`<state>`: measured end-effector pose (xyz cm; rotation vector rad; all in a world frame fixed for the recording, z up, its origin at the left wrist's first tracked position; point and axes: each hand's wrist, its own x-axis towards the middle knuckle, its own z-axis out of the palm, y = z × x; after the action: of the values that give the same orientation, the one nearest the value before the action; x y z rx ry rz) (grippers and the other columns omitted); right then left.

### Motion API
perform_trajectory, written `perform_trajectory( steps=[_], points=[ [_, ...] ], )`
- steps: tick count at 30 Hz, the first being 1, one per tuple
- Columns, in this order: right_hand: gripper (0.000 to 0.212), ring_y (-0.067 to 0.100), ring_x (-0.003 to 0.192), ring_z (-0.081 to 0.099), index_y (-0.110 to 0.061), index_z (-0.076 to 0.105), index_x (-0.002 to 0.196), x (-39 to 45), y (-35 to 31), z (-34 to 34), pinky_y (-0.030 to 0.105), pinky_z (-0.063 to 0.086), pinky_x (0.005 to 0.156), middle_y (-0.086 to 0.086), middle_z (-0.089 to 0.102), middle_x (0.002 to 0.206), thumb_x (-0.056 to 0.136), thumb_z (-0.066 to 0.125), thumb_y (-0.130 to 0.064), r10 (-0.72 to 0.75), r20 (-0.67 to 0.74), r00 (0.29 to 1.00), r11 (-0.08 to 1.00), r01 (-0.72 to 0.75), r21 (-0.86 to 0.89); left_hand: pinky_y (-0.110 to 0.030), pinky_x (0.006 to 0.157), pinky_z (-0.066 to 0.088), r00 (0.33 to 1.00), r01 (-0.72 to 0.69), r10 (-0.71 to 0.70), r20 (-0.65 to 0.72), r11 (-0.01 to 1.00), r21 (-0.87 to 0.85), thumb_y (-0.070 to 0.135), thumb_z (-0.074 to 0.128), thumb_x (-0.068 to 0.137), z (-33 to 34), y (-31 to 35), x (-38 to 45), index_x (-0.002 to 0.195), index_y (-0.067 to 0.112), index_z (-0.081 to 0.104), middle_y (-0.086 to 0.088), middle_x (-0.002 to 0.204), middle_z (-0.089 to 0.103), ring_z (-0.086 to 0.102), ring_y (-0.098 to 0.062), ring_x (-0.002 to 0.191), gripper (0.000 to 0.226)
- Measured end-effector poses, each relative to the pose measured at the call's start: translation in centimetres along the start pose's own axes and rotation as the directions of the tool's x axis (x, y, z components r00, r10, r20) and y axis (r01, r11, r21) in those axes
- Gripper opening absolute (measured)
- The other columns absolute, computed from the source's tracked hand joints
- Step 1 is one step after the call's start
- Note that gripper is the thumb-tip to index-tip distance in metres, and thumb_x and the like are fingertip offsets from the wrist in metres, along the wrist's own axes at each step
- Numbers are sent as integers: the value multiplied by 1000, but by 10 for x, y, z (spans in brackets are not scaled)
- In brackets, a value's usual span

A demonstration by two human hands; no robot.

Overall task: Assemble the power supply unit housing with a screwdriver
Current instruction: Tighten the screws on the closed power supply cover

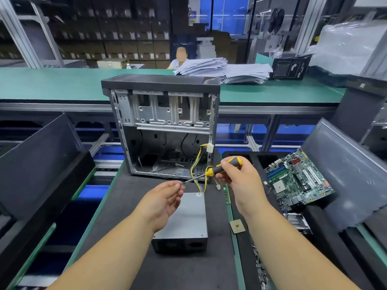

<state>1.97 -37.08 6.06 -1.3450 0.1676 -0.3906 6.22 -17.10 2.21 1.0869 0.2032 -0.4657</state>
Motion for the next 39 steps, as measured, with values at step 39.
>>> perform_trajectory(
  steps=[39],
  points=[
    [11,11,76,69,-29,59,84,50,5,-17,32,54,70,-9,70,78,90,66,-25,21,52,998,739,20,-673,-25,96,44,919,-379,147,367,63,923,25,69,74,0,-26,87,111,31,62,14,109,57,54,-7,105,37]
  ],
)
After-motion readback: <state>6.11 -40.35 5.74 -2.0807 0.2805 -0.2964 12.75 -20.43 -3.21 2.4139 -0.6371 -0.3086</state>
